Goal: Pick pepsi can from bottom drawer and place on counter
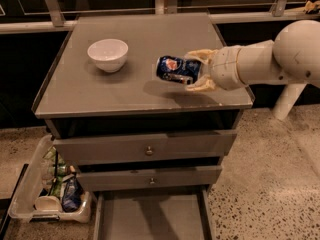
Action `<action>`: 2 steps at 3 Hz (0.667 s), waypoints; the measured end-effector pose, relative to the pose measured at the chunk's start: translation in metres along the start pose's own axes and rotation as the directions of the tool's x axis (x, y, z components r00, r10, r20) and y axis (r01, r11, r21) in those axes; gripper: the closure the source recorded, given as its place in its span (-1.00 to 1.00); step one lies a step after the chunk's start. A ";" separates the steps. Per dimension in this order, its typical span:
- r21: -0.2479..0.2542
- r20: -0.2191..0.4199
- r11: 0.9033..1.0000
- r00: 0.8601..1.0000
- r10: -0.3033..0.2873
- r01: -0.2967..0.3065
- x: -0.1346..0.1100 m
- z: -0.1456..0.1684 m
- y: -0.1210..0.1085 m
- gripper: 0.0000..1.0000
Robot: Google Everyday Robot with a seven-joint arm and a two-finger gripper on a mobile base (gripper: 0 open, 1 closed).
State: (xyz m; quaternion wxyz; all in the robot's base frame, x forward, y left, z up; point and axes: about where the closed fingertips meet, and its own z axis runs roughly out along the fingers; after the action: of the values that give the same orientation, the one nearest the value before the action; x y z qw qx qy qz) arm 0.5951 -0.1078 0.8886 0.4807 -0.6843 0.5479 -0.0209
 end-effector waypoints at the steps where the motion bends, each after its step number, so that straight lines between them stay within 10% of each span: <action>1: 0.012 0.039 0.999 0.998 0.050 -0.050 0.006 0.021 -0.028 1.00; 2: -0.007 0.082 0.992 0.989 0.124 -0.123 0.014 0.038 -0.041 1.00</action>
Offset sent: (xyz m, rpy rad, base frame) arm 0.0814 0.0107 -0.0029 0.2080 0.1417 -0.0205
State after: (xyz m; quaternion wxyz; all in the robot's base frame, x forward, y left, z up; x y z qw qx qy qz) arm 0.6513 -0.0969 0.8889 0.5025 -0.6498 0.5691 0.0375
